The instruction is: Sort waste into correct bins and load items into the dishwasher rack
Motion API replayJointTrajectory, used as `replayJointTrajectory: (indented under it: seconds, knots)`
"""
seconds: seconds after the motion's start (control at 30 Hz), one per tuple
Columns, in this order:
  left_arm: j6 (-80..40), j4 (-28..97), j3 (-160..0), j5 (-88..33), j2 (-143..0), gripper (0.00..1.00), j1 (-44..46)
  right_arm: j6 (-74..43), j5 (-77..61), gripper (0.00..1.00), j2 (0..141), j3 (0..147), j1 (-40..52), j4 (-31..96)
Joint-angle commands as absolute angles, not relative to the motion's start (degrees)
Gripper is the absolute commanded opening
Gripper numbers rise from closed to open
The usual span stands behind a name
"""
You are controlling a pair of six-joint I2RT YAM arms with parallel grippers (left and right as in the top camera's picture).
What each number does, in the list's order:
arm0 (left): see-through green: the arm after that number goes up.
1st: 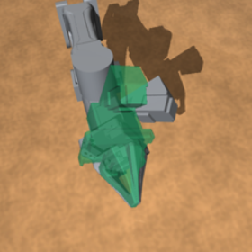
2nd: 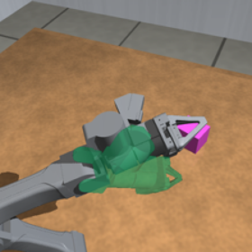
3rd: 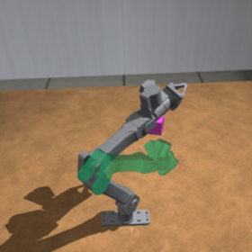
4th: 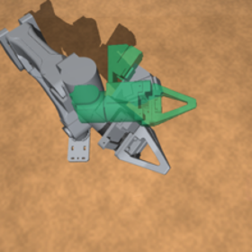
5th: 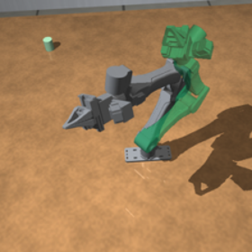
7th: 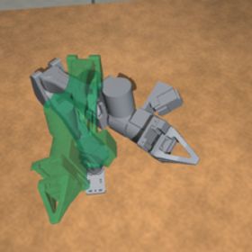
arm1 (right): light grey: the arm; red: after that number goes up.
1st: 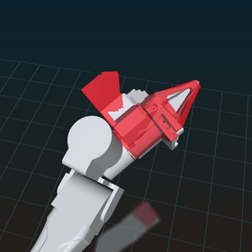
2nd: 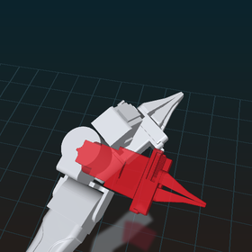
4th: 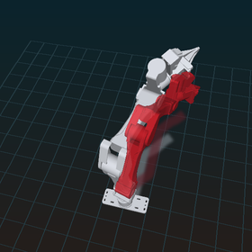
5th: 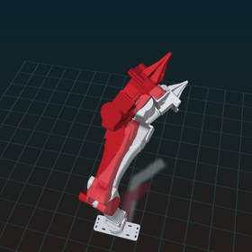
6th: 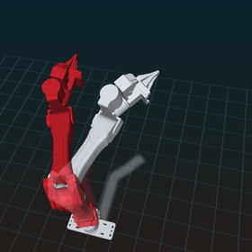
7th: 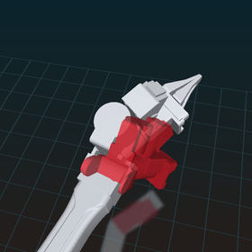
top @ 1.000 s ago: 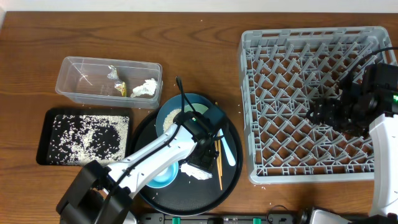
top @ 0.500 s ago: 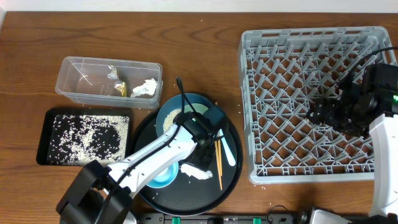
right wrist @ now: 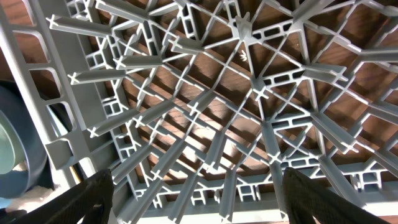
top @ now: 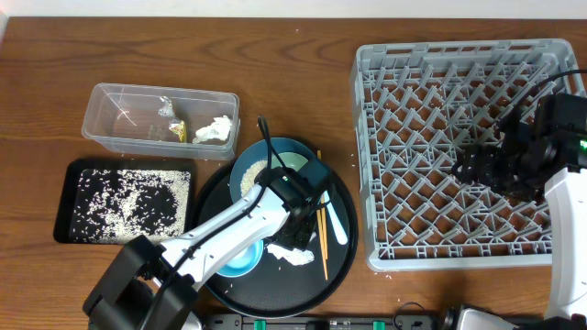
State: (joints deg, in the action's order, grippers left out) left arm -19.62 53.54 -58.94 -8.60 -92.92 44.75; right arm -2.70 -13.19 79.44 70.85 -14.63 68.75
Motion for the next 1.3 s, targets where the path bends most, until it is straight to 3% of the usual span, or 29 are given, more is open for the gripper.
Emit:
replayJointTrajectory:
  seconds: [0.0,0.4,0.63,0.97,1.27]
  knots:
    - [-19.6,53.7,-58.8,-7.9,-93.5,0.06,44.8,-2.0,-12.9,0.82,79.4,71.4,-14.2,68.8]
    - [-18.6,64.1,-68.0,-3.6,-86.4,0.06,42.8,-2.0,-12.8,0.82,79.4,71.4,-14.2,68.8]
    - [-14.6,66.3,-75.4,-2.1,-82.5,0.06,30.5,-2.0,-12.8,0.82,79.4,71.4,-14.2,68.8]
    - [-14.7,48.6,-77.9,-0.4,-82.7,0.06,8.6,-2.0,-12.8,0.82,79.4,71.4,-14.2,68.8]
    - [-14.7,41.5,-77.9,-0.4,-88.1,0.08,1.5,-2.0,-12.8,0.82,79.4,71.4,-14.2,68.8]
